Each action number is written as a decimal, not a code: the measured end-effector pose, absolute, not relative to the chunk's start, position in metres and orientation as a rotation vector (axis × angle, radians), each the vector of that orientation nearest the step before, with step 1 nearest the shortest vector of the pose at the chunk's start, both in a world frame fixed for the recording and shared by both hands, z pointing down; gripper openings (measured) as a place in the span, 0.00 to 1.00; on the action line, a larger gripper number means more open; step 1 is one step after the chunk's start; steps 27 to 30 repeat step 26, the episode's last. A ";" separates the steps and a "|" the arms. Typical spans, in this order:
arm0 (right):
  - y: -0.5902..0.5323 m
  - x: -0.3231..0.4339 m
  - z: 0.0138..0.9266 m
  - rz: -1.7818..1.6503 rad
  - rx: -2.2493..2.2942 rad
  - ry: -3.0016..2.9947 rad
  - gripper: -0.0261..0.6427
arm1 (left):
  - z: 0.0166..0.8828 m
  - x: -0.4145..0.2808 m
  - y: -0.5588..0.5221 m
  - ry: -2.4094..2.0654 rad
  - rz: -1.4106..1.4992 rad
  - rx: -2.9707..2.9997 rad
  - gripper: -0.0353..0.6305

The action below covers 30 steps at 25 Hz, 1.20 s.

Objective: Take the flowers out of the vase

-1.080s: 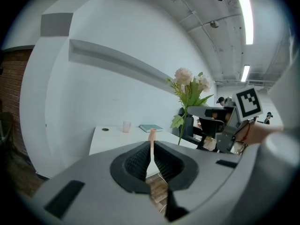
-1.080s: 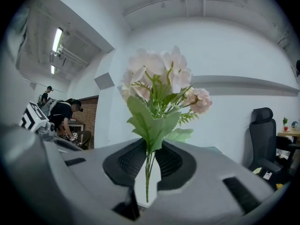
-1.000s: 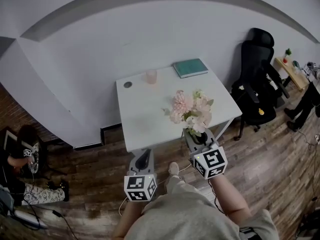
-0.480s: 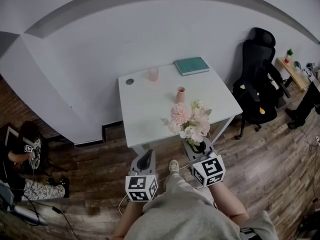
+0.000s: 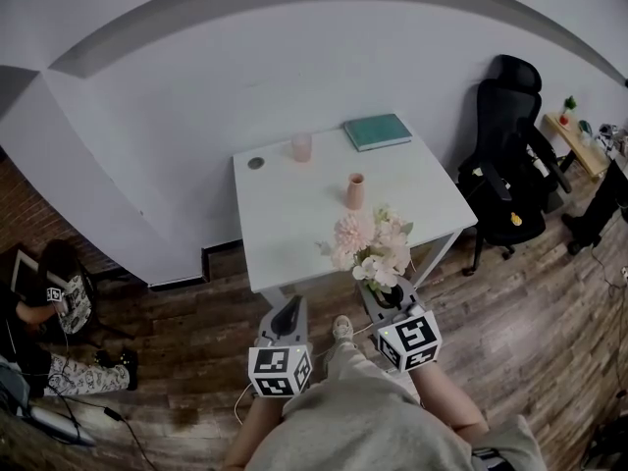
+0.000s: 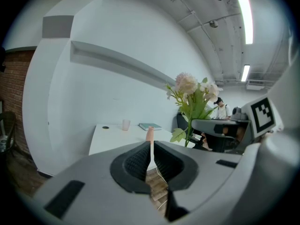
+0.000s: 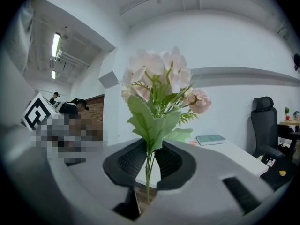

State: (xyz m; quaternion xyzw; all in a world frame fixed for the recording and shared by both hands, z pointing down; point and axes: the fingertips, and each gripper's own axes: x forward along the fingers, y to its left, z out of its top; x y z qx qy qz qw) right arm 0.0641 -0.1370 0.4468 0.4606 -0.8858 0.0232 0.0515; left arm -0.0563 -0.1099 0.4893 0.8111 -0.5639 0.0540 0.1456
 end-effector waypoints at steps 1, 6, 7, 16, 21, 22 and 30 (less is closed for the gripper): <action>-0.138 0.064 0.447 0.073 1.401 -2.693 0.12 | 0.489 -0.056 -0.111 -1.624 0.155 2.336 0.09; -0.141 0.063 0.450 0.086 1.396 -2.690 0.12 | 0.490 -0.056 -0.115 -1.628 0.153 2.333 0.09; -0.142 0.063 0.451 0.088 1.392 -2.689 0.12 | 0.491 -0.056 -0.116 -1.629 0.154 2.331 0.09; -0.150 0.054 0.441 0.076 1.387 -2.718 0.12 | 0.490 -0.064 -0.126 -1.642 0.140 2.316 0.09; -0.158 0.046 0.434 0.050 1.384 -2.734 0.12 | 0.488 -0.063 -0.134 -1.627 0.142 2.333 0.09; -0.159 0.046 0.434 0.052 1.386 -2.732 0.12 | 0.488 -0.062 -0.135 -1.620 0.146 2.340 0.09; -0.159 0.045 0.436 0.072 1.386 -2.724 0.12 | 0.489 -0.058 -0.137 -1.600 0.159 2.366 0.09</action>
